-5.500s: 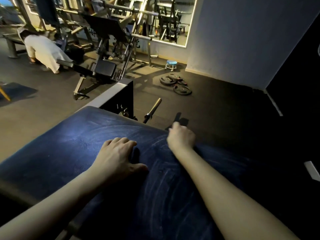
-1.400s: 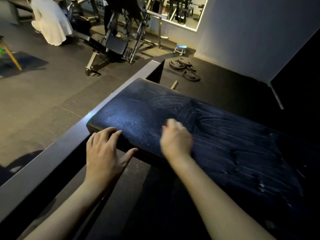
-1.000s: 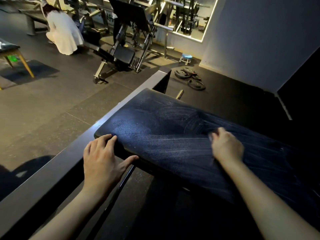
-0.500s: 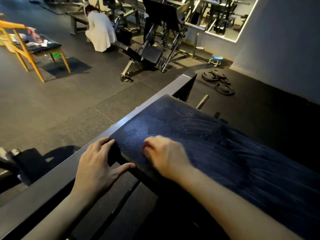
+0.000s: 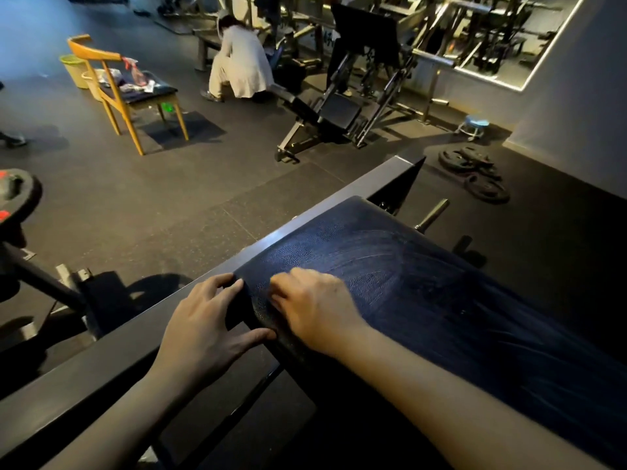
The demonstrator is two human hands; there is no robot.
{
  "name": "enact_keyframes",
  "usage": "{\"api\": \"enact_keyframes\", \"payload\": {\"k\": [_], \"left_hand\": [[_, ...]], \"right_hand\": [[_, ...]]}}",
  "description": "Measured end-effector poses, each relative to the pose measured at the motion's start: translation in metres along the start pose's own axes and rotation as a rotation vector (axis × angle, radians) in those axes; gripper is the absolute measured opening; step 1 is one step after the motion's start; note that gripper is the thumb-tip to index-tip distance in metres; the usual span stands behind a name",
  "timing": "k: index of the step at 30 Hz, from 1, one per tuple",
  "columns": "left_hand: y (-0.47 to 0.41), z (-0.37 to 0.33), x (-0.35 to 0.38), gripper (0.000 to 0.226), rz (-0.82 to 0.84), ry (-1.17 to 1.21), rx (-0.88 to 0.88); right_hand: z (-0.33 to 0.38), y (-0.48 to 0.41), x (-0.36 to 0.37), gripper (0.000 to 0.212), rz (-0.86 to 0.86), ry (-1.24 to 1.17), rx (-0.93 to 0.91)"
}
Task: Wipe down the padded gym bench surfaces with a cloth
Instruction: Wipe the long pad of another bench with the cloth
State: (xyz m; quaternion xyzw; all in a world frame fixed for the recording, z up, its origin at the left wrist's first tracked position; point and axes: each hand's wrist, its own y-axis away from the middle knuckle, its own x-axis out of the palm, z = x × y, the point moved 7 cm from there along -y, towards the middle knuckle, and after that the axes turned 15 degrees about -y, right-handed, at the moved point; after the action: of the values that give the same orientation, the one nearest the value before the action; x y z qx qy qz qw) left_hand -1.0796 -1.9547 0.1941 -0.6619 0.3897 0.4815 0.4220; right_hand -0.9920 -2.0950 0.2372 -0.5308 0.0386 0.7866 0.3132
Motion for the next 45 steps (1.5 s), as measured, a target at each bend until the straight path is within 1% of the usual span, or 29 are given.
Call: {"api": "enact_keyframes", "payload": {"k": [1, 2, 5, 6, 7, 9, 12, 13, 16, 18, 19, 20, 23, 24, 25, 26, 28, 30, 32, 33, 34, 35, 37, 38, 40, 41, 43, 44, 45], "left_hand": [[0.0, 0.0, 0.0, 0.113, 0.003, 0.008, -0.006], [0.0, 0.0, 0.0, 0.114, 0.007, 0.017, -0.01], [0.002, -0.001, -0.001, 0.117, 0.012, 0.045, -0.02], [0.002, -0.001, -0.001, 0.117, 0.015, 0.046, -0.022], [0.002, -0.002, -0.001, 0.117, 0.023, 0.041, -0.021], [0.002, -0.002, -0.001, 0.118, 0.034, 0.044, -0.024], [0.001, -0.003, -0.004, 0.12, 0.03, 0.064, -0.032], [0.002, -0.003, -0.005, 0.12, 0.038, 0.064, -0.036], [0.006, -0.002, -0.002, 0.121, 0.044, 0.085, -0.056], [0.009, -0.002, 0.0, 0.12, 0.022, 0.102, -0.067], [0.009, -0.002, 0.001, 0.119, 0.006, 0.112, -0.074], [0.009, -0.001, 0.001, 0.119, -0.003, 0.116, -0.081], [0.008, -0.001, 0.0, 0.124, 0.014, 0.106, -0.099], [0.007, -0.002, 0.0, 0.126, 0.023, 0.098, -0.1], [0.007, -0.002, 0.001, 0.128, 0.033, 0.094, -0.096], [0.008, -0.003, 0.002, 0.13, 0.045, 0.103, -0.094], [0.008, -0.003, 0.004, 0.135, 0.073, 0.148, -0.111], [0.008, -0.008, 0.006, 0.144, 0.114, 0.174, -0.119], [0.009, -0.013, 0.008, 0.159, 0.155, 0.2, -0.128], [0.011, -0.015, 0.009, 0.163, 0.173, 0.21, -0.136], [0.011, -0.017, 0.01, 0.166, 0.188, 0.208, -0.137], [0.011, -0.018, 0.01, 0.168, 0.196, 0.198, -0.133], [0.012, -0.019, 0.01, 0.17, 0.204, 0.174, -0.126], [0.012, -0.019, 0.01, 0.17, 0.208, 0.17, -0.125], [0.012, -0.019, 0.008, 0.17, 0.201, 0.167, -0.123], [0.012, -0.019, 0.007, 0.17, 0.193, 0.165, -0.123], [0.011, -0.021, 0.006, 0.169, 0.174, 0.153, -0.134], [0.009, -0.022, 0.006, 0.169, 0.164, 0.139, -0.15], [0.006, -0.023, 0.007, 0.168, 0.158, 0.118, -0.164]], "right_hand": [[-0.022, 0.002, -0.012, 0.022, -0.023, 0.014, 0.043], [-0.054, -0.001, -0.027, 0.023, -0.052, 0.041, 0.139], [-0.168, -0.022, -0.077, 0.022, -0.153, 0.207, 0.49], [-0.192, -0.032, -0.088, 0.022, -0.163, 0.236, 0.571], [-0.202, -0.044, -0.09, 0.023, -0.174, 0.243, 0.605], [-0.191, -0.068, -0.075, 0.023, -0.184, 0.215, 0.602], [-0.12, -0.089, -0.031, 0.018, -0.182, 0.06, 0.464], [-0.088, -0.087, -0.014, 0.017, -0.148, 0.005, 0.388], [0.004, -0.046, 0.015, 0.016, 0.027, -0.066, 0.052], [0.008, -0.013, 0.007, 0.022, 0.066, -0.092, -0.082], [-0.01, -0.006, -0.004, 0.025, 0.058, -0.072, -0.056], [-0.037, -0.004, -0.02, 0.027, 0.037, -0.042, 0.031], [-0.146, -0.016, -0.077, 0.023, -0.068, 0.151, 0.413], [-0.172, -0.019, -0.093, 0.022, -0.104, 0.191, 0.507], [-0.181, -0.021, -0.101, 0.023, -0.144, 0.206, 0.548], [-0.176, -0.021, -0.1, 0.023, -0.181, 0.202, 0.54], [-0.13, -0.011, -0.073, 0.017, -0.179, 0.136, 0.463], [-0.051, 0.01, -0.036, 0.013, -0.081, 0.0, 0.253], [0.005, 0.044, -0.01, 0.011, 0.093, -0.062, 0.046], [0.009, 0.055, -0.012, 0.012, 0.101, -0.06, -0.03], [-0.008, 0.057, -0.023, 0.015, 0.055, -0.035, -0.033], [-0.036, 0.056, -0.04, 0.018, 0.0, 0.014, 0.049], [-0.121, 0.053, -0.085, 0.021, -0.122, 0.149, 0.346], [-0.162, 0.056, -0.11, 0.022, -0.153, 0.225, 0.508], [-0.214, 0.062, -0.146, 0.025, -0.219, 0.291, 0.749], [-0.22, 0.059, -0.15, 0.026, -0.263, 0.28, 0.803], [-0.199, 0.043, -0.13, 0.023, -0.314, 0.212, 0.793], [-0.174, 0.029, -0.108, 0.021, -0.299, 0.157, 0.722], [-0.141, 0.015, -0.083, 0.019, -0.24, 0.094, 0.613]]}}
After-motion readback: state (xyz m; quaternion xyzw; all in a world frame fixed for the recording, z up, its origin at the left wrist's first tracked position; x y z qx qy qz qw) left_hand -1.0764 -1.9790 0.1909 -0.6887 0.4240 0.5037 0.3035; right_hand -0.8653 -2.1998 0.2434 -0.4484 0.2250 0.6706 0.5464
